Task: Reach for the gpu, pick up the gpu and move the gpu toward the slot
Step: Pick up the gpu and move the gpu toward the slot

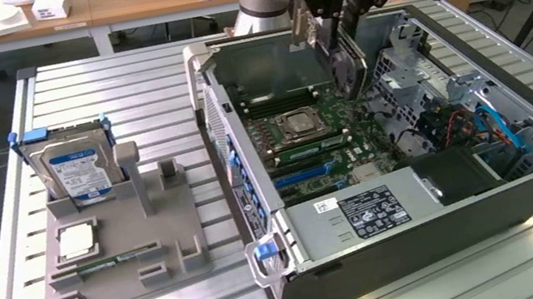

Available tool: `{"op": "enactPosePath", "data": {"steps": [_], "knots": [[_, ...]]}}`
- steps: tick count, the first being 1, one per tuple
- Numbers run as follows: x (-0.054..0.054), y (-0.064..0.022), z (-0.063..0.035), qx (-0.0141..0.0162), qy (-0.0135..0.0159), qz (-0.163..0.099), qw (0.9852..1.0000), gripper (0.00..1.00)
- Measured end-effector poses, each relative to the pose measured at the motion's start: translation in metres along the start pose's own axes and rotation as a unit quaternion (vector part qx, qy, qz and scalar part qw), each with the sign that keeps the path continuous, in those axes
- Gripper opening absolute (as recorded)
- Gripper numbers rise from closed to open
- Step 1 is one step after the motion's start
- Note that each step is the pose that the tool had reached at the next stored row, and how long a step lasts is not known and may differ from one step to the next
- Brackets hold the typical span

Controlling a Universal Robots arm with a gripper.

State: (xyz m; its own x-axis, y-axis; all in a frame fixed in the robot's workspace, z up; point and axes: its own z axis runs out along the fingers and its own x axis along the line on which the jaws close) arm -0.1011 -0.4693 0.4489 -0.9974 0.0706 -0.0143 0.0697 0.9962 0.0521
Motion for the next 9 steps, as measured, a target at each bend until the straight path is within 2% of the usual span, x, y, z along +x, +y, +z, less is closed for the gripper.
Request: {"op": "enactPosePath", "data": {"steps": [6, 9], "knots": [[-0.019, 0.0013, 0.0004, -0.0007, 0.0000, 0.000, 1.0000, 0.27], [-0.023, 0.0016, 0.0004, -0.0011, 0.0001, -0.001, 1.0000, 0.27]]}}
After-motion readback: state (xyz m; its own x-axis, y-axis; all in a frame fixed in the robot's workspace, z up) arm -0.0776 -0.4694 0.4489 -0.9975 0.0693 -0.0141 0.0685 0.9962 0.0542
